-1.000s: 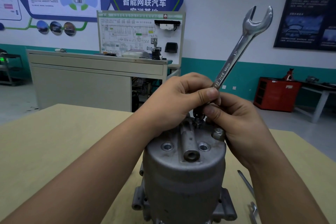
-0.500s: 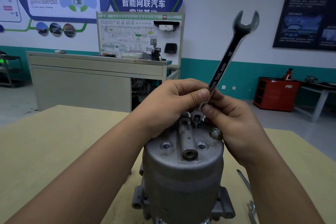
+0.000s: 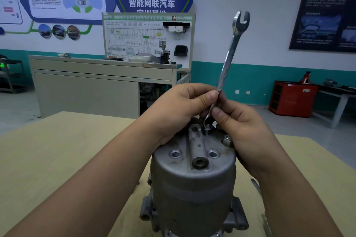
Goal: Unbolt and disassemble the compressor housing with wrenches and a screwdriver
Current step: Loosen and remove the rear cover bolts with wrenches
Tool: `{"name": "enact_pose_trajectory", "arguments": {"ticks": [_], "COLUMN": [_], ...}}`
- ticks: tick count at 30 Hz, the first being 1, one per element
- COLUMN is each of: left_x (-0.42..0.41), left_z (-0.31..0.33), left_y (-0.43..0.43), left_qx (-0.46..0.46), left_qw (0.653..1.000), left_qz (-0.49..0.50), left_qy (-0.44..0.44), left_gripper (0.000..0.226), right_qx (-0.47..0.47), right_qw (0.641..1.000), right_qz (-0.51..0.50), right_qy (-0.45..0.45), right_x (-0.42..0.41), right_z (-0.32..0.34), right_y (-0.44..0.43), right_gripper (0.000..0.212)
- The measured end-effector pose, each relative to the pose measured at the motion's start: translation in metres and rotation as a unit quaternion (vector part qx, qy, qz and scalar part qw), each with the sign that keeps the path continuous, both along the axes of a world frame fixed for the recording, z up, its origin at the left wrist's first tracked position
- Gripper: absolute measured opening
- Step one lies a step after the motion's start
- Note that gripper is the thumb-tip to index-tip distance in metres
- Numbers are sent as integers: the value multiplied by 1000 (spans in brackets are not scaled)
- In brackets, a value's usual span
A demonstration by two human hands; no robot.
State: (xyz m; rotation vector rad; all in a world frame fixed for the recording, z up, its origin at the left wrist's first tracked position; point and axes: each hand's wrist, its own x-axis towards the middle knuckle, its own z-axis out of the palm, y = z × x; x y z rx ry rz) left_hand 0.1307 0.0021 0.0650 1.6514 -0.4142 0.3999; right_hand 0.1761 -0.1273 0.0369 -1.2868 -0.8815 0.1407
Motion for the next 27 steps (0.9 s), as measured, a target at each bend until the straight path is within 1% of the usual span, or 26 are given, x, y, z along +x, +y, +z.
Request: {"name": "enact_pose_trajectory", "arguments": {"ticks": [1, 4, 8, 12, 15, 16, 18, 22, 23, 25, 27], "left_x": [0, 0, -1, -1, -3, -3, -5, -6, -5, -5, -5], "left_z": [0, 0, 0, -1, -1, -1, -1, -1, -1, -1, -1], "left_y": [0, 0, 2, 2, 4, 4, 4, 3, 3, 5, 6], "left_qx": [-1, -12, -38, -43, -26, -16, -7, -17, -17, -15, -11], "left_qw": [1000, 1000, 999, 999, 999, 999, 998, 998, 998, 999, 1000], "left_qz": [1, 4, 7, 5, 35, 48, 59, 50, 45, 23, -4], "left_qy": [-1, 2, 15, 22, 5, 0, -3, -21, -25, -27, -24], "left_gripper": [14, 15, 17, 17, 16, 15, 15, 14, 15, 17, 19], "right_qx": [-14, -47, -59, -68, -73, -70, -58, -53, -53, -51, -46], "right_qw": [1000, 998, 997, 997, 995, 994, 993, 987, 986, 985, 986], "right_qz": [-12, -35, -38, -25, -38, -48, -62, -89, -97, -112, -110], "right_qy": [-1, 4, -19, -26, -50, -64, -88, -119, -124, -123, -113], "right_x": [0, -2, -6, -5, -1, -1, -1, -3, -4, -5, -6], "right_z": [0, 0, 1, 1, 0, 0, 2, 3, 3, 2, 2], "right_y": [0, 1, 6, 3, 0, -2, -2, -2, -1, 0, 1], "right_gripper": [31, 21, 24, 22, 33, 33, 26, 13, 13, 21, 23]}}
